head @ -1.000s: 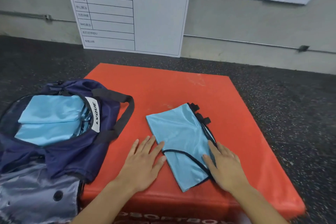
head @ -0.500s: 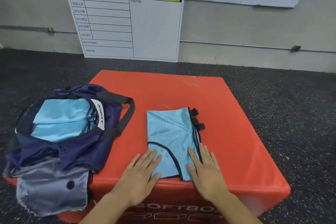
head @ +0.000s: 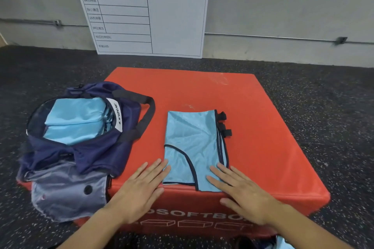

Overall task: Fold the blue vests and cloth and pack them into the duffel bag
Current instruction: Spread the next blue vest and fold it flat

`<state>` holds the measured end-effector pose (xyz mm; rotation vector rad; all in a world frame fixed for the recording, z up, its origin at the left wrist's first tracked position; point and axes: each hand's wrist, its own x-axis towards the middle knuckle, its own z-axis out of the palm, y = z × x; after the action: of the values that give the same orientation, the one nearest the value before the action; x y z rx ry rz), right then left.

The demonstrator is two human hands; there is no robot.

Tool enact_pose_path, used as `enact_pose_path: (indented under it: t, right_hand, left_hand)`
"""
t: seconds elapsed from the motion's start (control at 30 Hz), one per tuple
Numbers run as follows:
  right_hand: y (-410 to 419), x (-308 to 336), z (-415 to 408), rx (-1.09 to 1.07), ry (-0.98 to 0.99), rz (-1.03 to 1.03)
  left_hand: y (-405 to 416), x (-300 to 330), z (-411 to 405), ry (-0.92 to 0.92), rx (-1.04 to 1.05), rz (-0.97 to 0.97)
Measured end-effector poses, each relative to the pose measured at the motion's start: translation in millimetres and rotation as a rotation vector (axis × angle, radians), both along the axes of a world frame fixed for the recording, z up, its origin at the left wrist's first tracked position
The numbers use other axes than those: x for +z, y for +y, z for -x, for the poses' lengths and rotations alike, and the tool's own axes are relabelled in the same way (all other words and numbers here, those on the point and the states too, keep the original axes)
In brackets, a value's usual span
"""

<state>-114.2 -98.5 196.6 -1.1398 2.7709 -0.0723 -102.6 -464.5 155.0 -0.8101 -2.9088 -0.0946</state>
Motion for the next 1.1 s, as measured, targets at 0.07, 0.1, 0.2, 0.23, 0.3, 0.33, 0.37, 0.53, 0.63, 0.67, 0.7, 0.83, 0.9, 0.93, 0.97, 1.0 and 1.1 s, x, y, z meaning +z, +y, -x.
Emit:
enact_pose_path:
  t: [0.07,0.1,0.2,0.23,0.3,0.33,0.37,0.53,0.63,0.67,0.7,0.83,0.9,0.93,0.97,1.0,1.1]
  right_hand:
    - [10,-4,-2,-0.009,-0.004,0.015]
    - [13,-6,-2,-0.019,-0.004,0.042]
    - [14,-16,3,-0.073,-0.005,0.218]
    - [13,-19,5,-0.100,0.002,0.301]
    - [9,-24,12,-0.133,0.041,0.450]
    - [8,-25,15,-0.134,0.058,0.501]
    - [7,-26,19,-0.131,0.068,0.532]
    - [6,-27,26,-0.114,0.136,0.560]
    - [-3,-27,28,-0.107,0.208,0.525]
    - [-5,-26,28,-0.103,0.213,0.519]
    - [-6,-25,29,-0.098,0.209,0.518]
    - [-8,-13,33,-0.127,0.124,0.450]
    - [-7,-4,36,-0.111,0.007,0.398]
    - [-7,2,37,-0.089,-0.078,0.371]
    - [-6,9,39,-0.080,-0.167,0.341]
    - [-6,18,41,-0.092,-0.248,0.307]
    - [-6,35,54,-0.214,-0.420,0.340]
  left_hand:
    - [-3,-1,-4,0.008,-0.011,0.004]
    - [-4,-2,-5,0.015,-0.017,0.002]
    - [-4,-1,-6,0.013,-0.023,-0.025]
    - [-3,-1,-5,0.013,-0.021,-0.038]
    - [0,-1,-1,-0.008,-0.026,-0.069]
    - [1,-1,1,-0.019,-0.034,-0.081]
    - [1,-2,5,-0.028,-0.044,-0.090]
    - [1,0,18,-0.027,-0.060,-0.240]
    - [1,3,25,-0.021,-0.031,-0.316]
    - [3,5,26,-0.024,-0.025,-0.337]
    - [4,7,28,-0.023,-0.029,-0.358]
    - [4,19,31,-0.111,-0.022,-0.475]
    - [1,32,31,-0.243,0.019,-0.536]
    - [0,40,30,-0.317,0.031,-0.541]
    - [1,48,29,-0.402,0.037,-0.538]
    - [4,55,30,-0.482,0.034,-0.541]
    - [13,65,39,-0.611,0.055,-0.695]
